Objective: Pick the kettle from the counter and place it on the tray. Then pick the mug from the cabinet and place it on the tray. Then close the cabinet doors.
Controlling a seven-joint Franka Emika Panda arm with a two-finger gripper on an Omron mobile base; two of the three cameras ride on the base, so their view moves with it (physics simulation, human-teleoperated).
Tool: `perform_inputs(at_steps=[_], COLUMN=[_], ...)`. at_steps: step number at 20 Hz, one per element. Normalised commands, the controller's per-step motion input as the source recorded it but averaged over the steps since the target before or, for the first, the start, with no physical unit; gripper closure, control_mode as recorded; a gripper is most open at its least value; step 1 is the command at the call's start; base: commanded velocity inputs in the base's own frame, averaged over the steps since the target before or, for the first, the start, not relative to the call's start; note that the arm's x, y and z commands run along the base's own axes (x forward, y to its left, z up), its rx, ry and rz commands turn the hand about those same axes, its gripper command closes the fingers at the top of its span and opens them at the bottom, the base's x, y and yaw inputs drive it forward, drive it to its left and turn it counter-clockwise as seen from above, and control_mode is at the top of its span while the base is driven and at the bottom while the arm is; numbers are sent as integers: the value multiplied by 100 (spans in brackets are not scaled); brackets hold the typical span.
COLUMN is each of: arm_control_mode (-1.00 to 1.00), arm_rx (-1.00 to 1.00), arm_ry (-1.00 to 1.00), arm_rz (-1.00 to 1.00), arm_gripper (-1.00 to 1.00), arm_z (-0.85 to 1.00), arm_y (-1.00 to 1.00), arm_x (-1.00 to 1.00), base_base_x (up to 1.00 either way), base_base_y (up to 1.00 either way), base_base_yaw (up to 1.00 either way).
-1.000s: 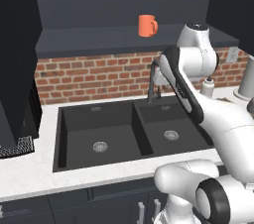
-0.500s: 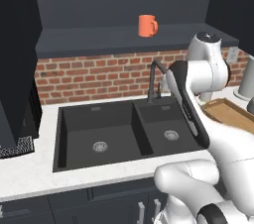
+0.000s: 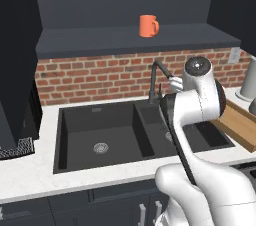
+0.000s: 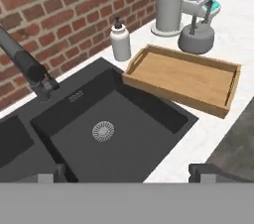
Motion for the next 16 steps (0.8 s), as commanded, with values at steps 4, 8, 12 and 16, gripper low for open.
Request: perform_inputs(at_steps=[4,8,12,16], arm_control_mode=[-100,-100,-100,-100], arm_rx=[0,0,0,0], arm_ry=[-19,-18,-18,-5], arm_rz=[-57,-45,-34,-20], arm_gripper=[-100,-100,-100,-100], arm_z=[0,0,0,0], arm_y=[-37,-50,-56,-54], arm_x=[-14,-13,-10,-5], base_base_x=[0,0,0,0], base_base_y=[0,0,0,0], base_base_yaw=[0,0,0,0])
